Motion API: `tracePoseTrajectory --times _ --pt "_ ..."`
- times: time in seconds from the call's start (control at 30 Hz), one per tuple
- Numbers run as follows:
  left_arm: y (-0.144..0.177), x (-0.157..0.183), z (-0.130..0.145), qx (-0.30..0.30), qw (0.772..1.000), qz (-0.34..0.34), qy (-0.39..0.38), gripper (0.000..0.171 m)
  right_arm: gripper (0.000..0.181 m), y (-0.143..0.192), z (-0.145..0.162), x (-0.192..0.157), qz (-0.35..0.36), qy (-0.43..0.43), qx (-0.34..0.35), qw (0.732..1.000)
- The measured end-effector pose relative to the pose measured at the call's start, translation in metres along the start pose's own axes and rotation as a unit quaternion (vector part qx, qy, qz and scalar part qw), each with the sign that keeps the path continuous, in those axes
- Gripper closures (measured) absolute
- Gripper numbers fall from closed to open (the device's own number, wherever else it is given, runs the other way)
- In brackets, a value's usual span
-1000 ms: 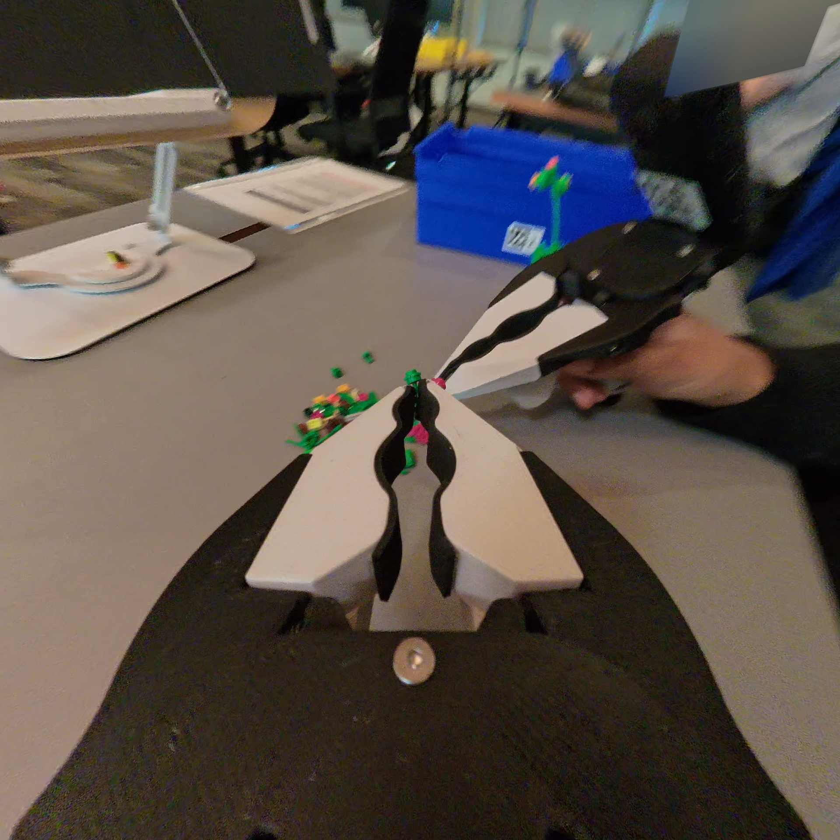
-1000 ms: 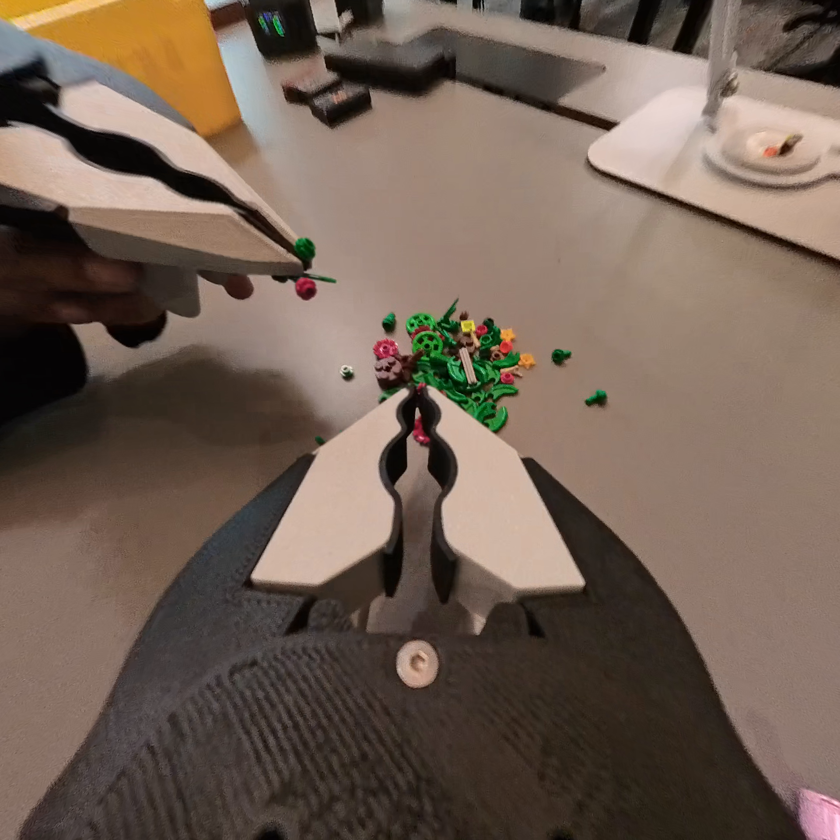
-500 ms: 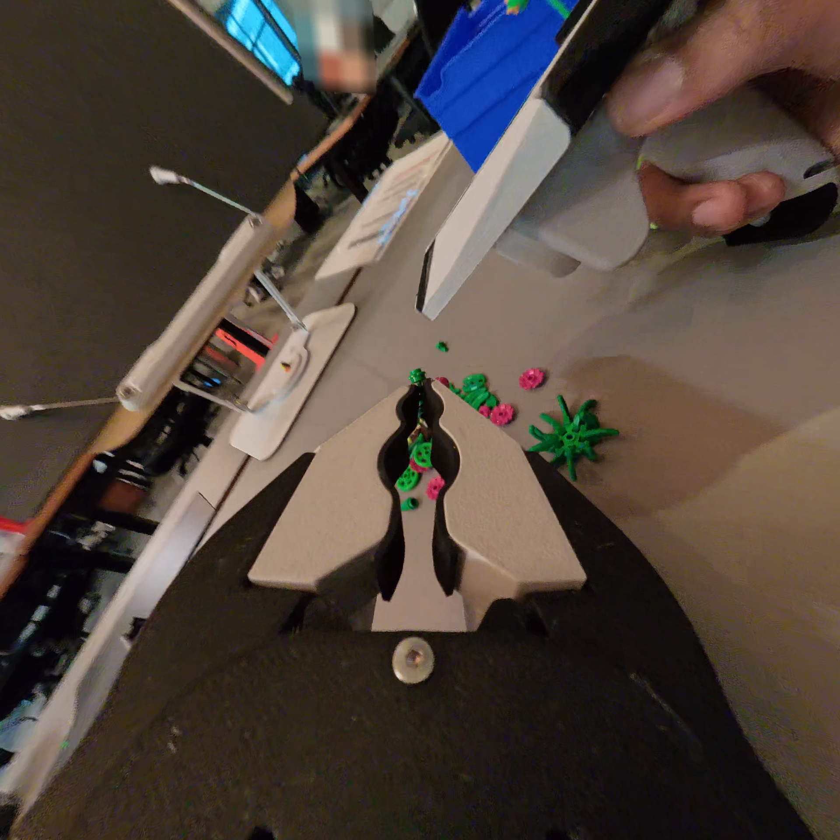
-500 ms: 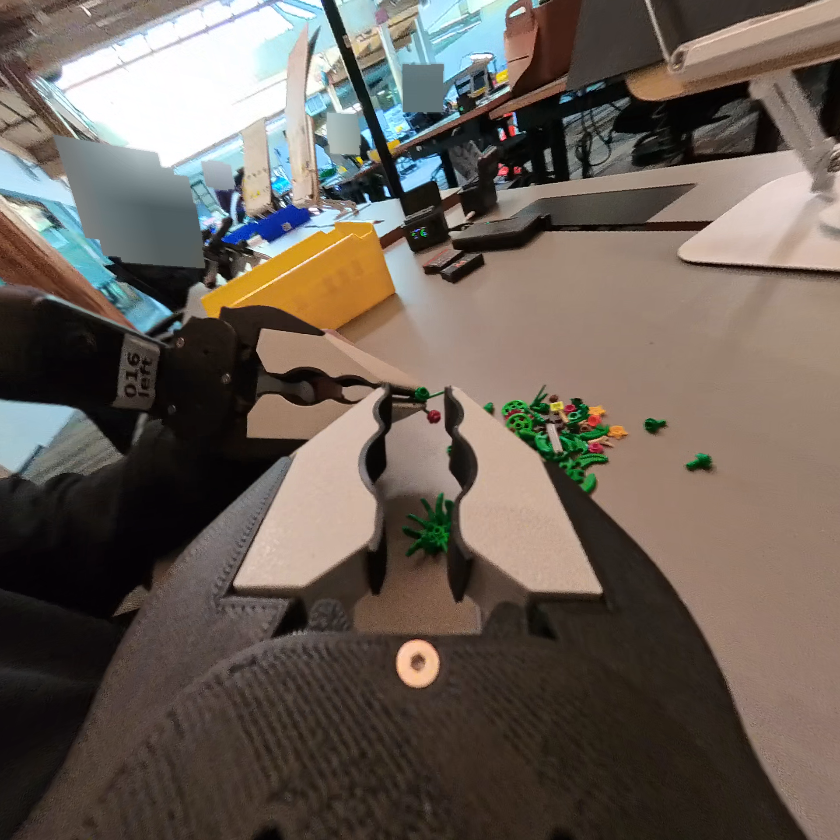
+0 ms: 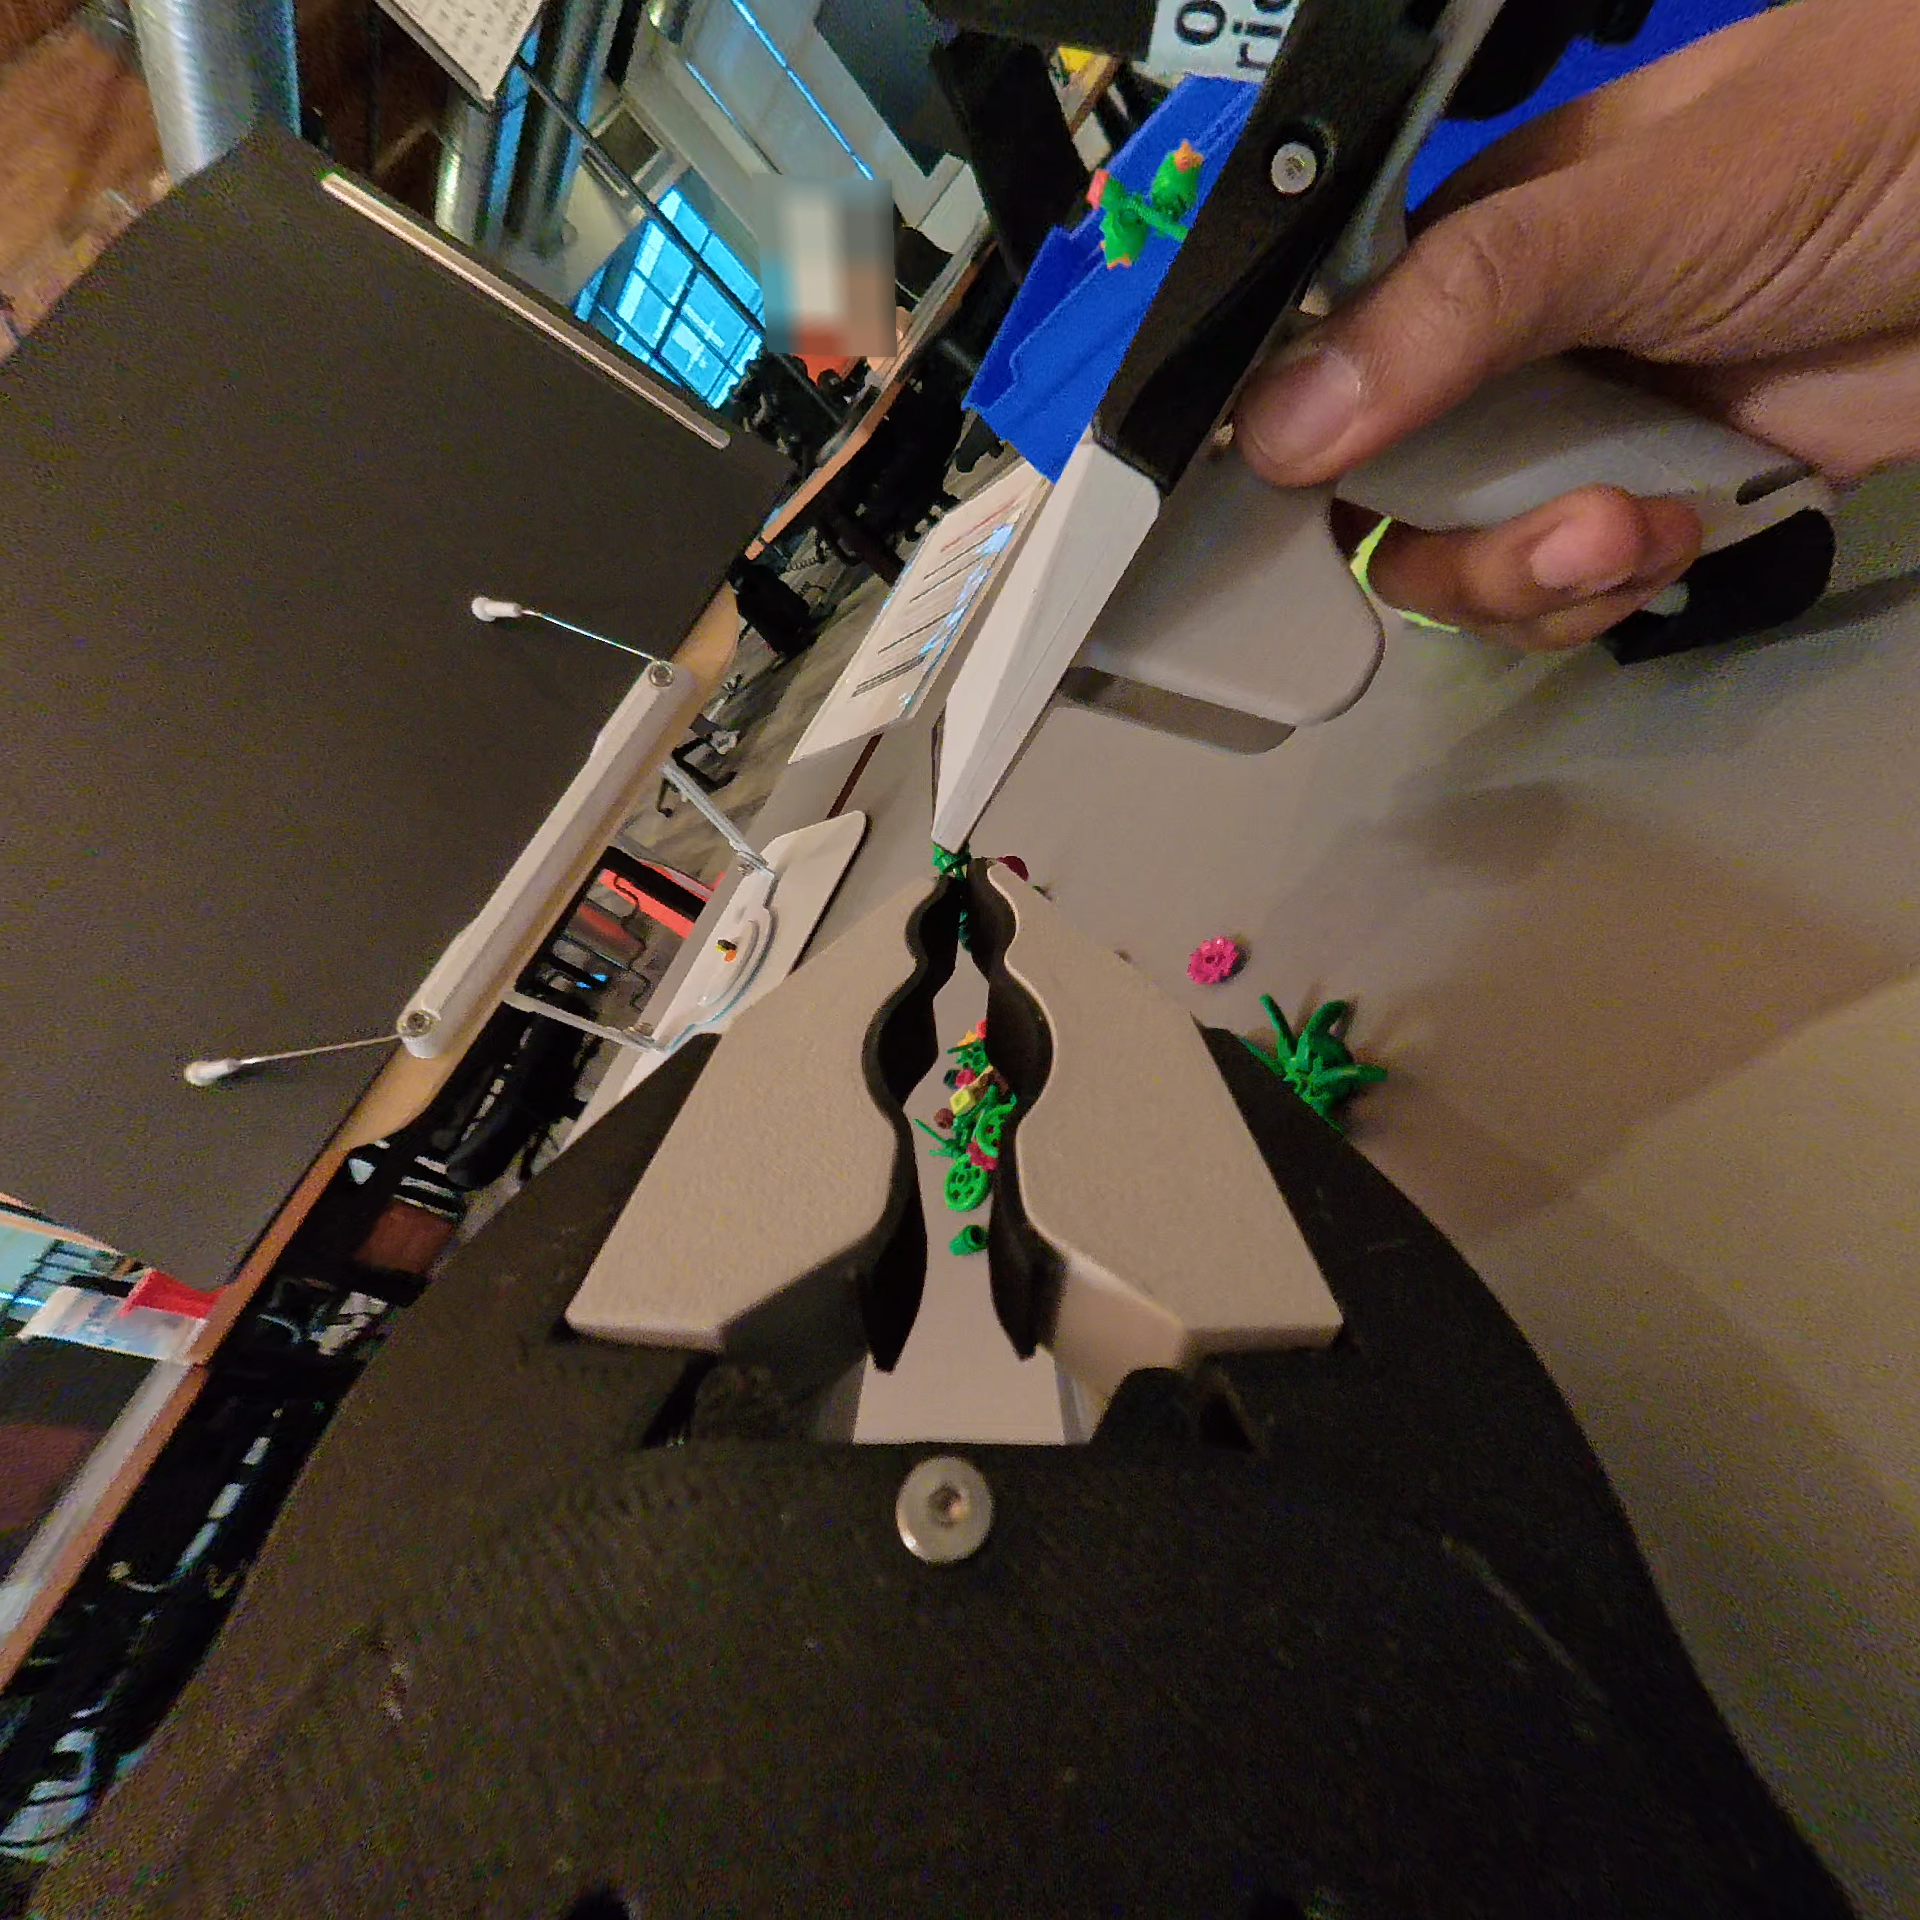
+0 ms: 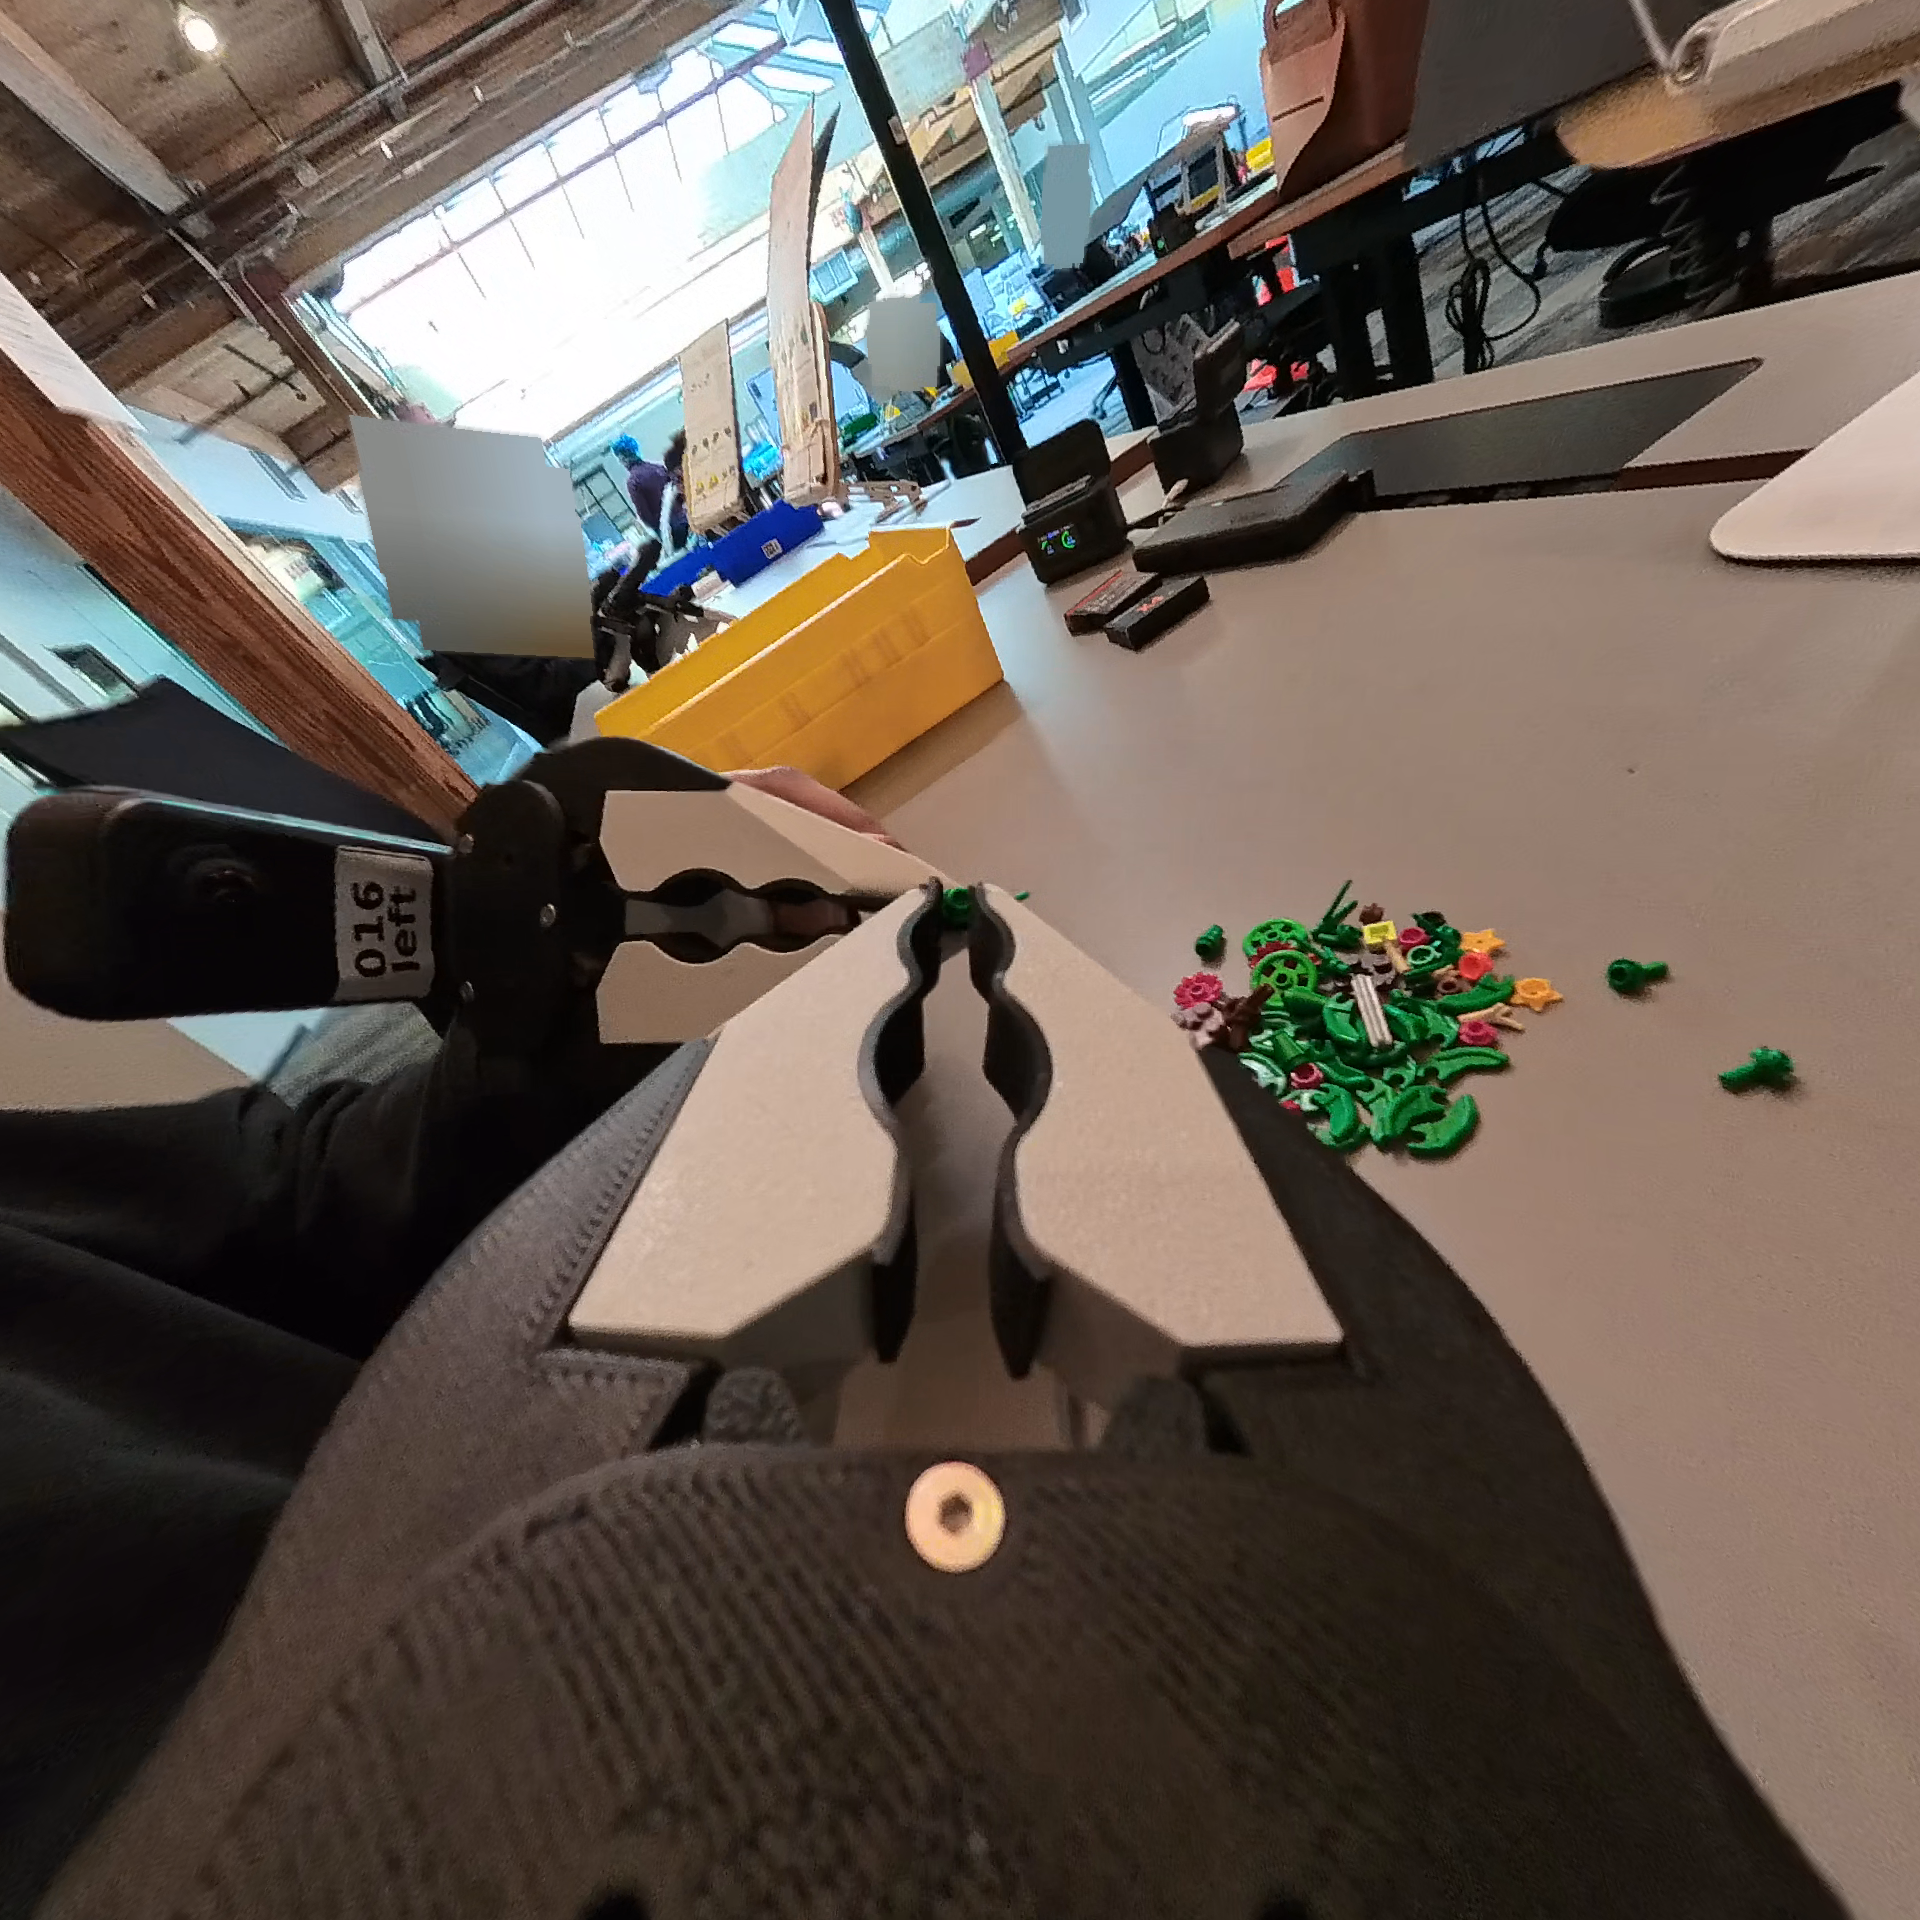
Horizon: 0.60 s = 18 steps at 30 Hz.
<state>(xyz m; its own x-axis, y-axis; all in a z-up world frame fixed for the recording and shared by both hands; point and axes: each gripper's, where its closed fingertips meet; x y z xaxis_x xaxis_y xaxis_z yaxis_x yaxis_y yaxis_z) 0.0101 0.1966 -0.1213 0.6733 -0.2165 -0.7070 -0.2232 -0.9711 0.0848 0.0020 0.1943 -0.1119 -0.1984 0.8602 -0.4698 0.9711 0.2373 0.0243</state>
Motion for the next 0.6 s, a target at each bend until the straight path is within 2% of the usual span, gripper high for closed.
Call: tracePoseTrajectory --times 0.13,0.2,0.3,0.43,0.53,0.6 --pt "0.002 -0.004 -0.004 0.005 0.998 0.013 0.054 0.171 0.180 0.000 -0.006 -0.003 -0.018 -0.036 0.029 0.999" --pt "0.003 -0.007 -0.004 0.008 0.998 0.010 0.054 0.171 0.181 -0.002 -0.009 -0.005 -0.027 -0.053 0.044 0.997" --pt "0.003 0.002 0.013 -0.023 0.999 0.030 0.017 0.171 0.181 0.013 -0.037 -0.003 -0.049 -0.090 0.128 0.986" --pt "0.003 -0.004 0.006 -0.005 0.998 0.025 0.054 0.171 0.181 0.014 -0.025 0.015 0.030 -0.034 0.077 0.996" --pt "0.002 -0.004 0.009 -0.010 1.000 0.011 0.021 0.171 0.171 0.001 -0.016 0.006 0.005 -0.031 0.057 0.998" --pt "0.001 -0.003 0.010 -0.014 1.000 0.009 0.013 0.171 0.173 -0.006 -0.009 0.002 -0.006 -0.032 0.039 0.999"
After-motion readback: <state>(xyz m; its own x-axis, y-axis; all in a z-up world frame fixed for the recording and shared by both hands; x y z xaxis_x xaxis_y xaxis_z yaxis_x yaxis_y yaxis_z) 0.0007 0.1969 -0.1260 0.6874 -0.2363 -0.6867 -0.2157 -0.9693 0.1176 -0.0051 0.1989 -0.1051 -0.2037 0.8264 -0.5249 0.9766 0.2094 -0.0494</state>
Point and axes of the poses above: each gripper's, where its closed fingertips meet, y back along the fingers, z out of its underside, x = y × z across the jaws, and after that the axes turned 5 degrees about -z, right-handed
